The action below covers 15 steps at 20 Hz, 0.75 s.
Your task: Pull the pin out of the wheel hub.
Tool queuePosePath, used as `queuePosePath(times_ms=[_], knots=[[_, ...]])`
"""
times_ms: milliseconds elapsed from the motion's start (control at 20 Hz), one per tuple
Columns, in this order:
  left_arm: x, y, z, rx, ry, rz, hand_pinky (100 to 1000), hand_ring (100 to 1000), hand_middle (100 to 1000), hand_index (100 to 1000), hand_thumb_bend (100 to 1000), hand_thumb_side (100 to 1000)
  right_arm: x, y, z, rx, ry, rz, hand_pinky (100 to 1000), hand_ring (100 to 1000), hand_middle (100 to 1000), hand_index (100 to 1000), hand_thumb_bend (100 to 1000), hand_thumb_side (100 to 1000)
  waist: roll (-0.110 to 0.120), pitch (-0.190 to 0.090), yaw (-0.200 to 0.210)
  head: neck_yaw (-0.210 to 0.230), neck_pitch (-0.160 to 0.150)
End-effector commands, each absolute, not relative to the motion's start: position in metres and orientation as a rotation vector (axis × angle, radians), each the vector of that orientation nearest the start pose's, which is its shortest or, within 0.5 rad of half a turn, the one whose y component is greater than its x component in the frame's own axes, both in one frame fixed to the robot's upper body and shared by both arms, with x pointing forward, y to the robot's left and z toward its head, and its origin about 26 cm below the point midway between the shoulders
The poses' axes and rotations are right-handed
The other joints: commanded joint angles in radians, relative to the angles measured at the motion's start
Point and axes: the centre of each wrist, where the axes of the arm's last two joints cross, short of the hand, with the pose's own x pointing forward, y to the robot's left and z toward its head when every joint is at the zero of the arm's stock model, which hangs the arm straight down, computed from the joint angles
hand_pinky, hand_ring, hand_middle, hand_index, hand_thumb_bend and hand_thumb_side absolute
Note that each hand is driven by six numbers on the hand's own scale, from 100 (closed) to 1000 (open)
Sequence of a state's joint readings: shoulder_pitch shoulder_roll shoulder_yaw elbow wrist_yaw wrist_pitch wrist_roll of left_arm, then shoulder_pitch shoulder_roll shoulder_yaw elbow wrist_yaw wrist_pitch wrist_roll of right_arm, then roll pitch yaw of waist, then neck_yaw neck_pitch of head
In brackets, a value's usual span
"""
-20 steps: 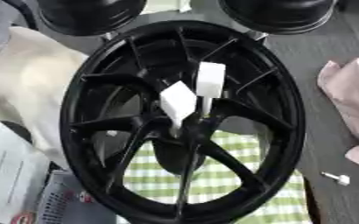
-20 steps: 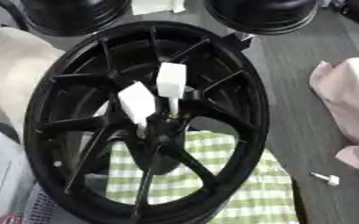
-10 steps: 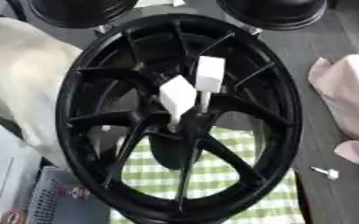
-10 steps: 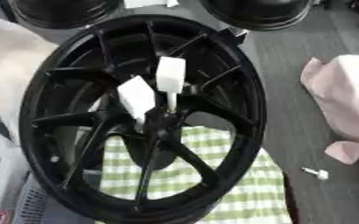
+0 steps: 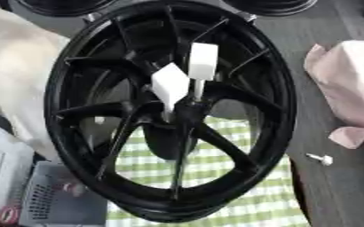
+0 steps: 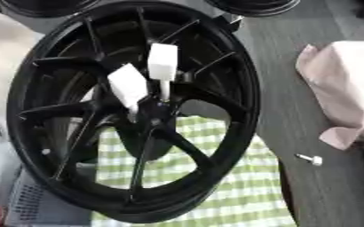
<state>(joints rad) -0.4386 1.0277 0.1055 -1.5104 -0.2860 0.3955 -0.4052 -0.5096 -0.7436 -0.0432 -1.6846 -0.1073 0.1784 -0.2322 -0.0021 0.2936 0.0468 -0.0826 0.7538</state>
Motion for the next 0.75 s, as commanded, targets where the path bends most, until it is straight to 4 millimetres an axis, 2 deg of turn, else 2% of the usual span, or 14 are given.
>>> queuePosePath(times_ms=[50,150,300,500,750], knots=[[0.323,0.449,0.313,1.019,-1.289,-0.740,789,760,679,754,799,461,0.345,-0.357,0.280,-0.708,-2.079,0.254,851,710,648,756,343,386,0.004,-0.028,0.002,-0.002,-0.015],[0.322,0.444,0.315,1.023,-1.346,-0.704,773,746,661,741,792,465,0.344,-0.357,0.281,-0.706,-2.083,0.257,851,710,648,755,342,386,0.006,-0.033,0.001,-0.001,-0.018],[0.318,0.434,0.316,1.001,-1.516,-0.613,743,723,635,725,837,489,0.344,-0.357,0.282,-0.707,-2.088,0.256,851,709,647,755,343,384,0.006,-0.038,0.007,0.002,-0.029],[0.315,0.420,0.305,0.927,-1.744,-0.436,719,702,617,716,862,505,0.344,-0.357,0.284,-0.705,-2.096,0.255,851,709,647,755,342,383,0.005,-0.042,0.010,0.007,-0.040],[0.314,0.404,0.292,0.813,-1.922,-0.227,701,682,600,702,874,507,0.343,-0.354,0.287,-0.696,-2.115,0.261,852,710,647,756,342,381,0.002,-0.044,0.008,0.011,-0.044]])
